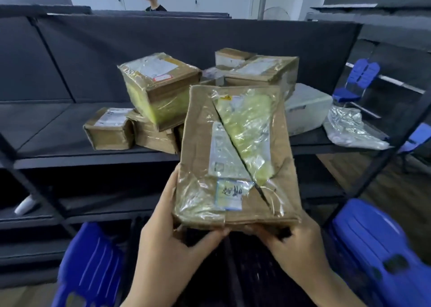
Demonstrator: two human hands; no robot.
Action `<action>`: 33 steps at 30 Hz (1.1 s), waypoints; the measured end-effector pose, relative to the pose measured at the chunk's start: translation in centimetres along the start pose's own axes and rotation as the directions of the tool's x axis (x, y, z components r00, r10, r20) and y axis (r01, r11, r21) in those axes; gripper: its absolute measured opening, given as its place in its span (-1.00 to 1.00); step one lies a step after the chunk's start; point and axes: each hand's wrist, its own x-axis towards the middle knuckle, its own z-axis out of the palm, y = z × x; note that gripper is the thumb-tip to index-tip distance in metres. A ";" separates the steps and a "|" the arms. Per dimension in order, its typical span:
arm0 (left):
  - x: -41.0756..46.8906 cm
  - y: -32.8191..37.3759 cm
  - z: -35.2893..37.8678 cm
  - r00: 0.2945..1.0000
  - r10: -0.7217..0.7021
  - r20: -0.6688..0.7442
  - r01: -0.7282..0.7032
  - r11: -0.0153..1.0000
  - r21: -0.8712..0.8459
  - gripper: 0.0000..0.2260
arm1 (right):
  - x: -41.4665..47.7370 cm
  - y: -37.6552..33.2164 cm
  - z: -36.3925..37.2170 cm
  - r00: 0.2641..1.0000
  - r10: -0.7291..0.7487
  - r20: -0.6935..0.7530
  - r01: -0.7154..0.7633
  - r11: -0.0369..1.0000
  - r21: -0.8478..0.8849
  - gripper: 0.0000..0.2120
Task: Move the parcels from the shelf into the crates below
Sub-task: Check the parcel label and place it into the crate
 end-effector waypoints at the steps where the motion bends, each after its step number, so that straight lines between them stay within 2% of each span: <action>1: -1.6 -0.6 -0.6 0.999 -0.027 0.030 0.028 0.999 -0.029 -0.12 | -1.7 -0.1 0.7 1.000 0.020 0.011 -0.020 0.999 0.040 -0.47; 5: -6.9 -2.2 -2.9 0.972 -0.176 0.153 0.205 0.959 -0.194 -0.16 | -7.9 -0.2 3.1 0.993 0.112 0.042 -0.113 0.994 0.016 -0.48; 7: -8.5 -2.2 -3.8 0.954 -0.273 0.124 0.296 0.922 -0.248 -0.34 | -10.2 -0.1 3.9 0.983 0.166 0.078 -0.174 0.979 0.104 -0.51; 9: -9.5 -2.5 -4.4 0.926 -0.369 0.073 0.375 0.889 -0.262 -0.54 | -12.0 -0.1 4.6 0.961 0.229 0.152 -0.265 0.918 0.293 -0.50; 10: -9.8 -2.7 -4.6 0.911 -0.409 0.060 0.410 0.876 -0.253 -0.57 | -12.7 0.0 4.8 0.951 0.236 0.201 -0.294 0.892 0.344 -0.47; 12: -10.1 -3.1 -5.1 0.879 -0.475 0.043 0.471 0.852 -0.230 -0.56 | -13.5 0.0 5.0 0.942 0.254 0.218 -0.311 0.907 0.283 -0.42; 15: -10.4 -3.3 -5.3 0.880 -0.475 0.025 0.471 0.863 -0.184 -0.58 | -13.6 0.0 4.4 0.924 0.266 0.276 -0.323 0.928 0.184 -0.35; 17: -10.6 -3.5 -5.2 0.879 -0.477 -0.008 0.468 0.866 -0.176 -0.62 | -12.6 -0.6 3.7 0.870 0.309 0.384 -0.394 0.904 0.165 -0.22; 18: -10.6 -3.5 -5.1 0.877 -0.480 -0.029 0.468 0.866 -0.178 -0.65 | -12.1 -0.9 3.3 0.839 0.317 0.443 -0.431 0.884 0.183 -0.17; 20: -10.6 -3.5 -4.8 0.873 -0.482 -0.073 0.465 0.868 -0.177 -0.69 | -11.1 -1.5 2.6 0.799 0.333 0.500 -0.512 0.813 0.278 -0.23; 23: -10.8 -3.3 -4.0 0.881 -0.464 -0.098 0.444 0.880 -0.170 -0.68 | -9.0 -2.9 2.0 0.748 0.466 0.472 -0.650 0.659 0.378 -0.43; 26: -10.9 -3.0 -3.1 0.894 -0.435 -0.108 0.412 0.893 -0.179 -0.67 | -7.7 -3.0 2.1 0.732 0.549 0.404 -0.679 0.637 0.364 -0.46; 30: -10.2 -2.6 -2.7 0.873 -0.479 -0.089 0.440 0.854 -0.278 -0.63 | -7.6 -2.8 2.1 0.718 0.610 0.334 -0.693 0.589 0.415 -0.56; 33: -9.0 -2.5 -2.9 0.842 -0.539 -0.020 0.503 0.798 -0.333 -0.48 | -8.1 -3.0 2.0 0.701 0.626 0.342 -0.703 0.527 0.477 -0.63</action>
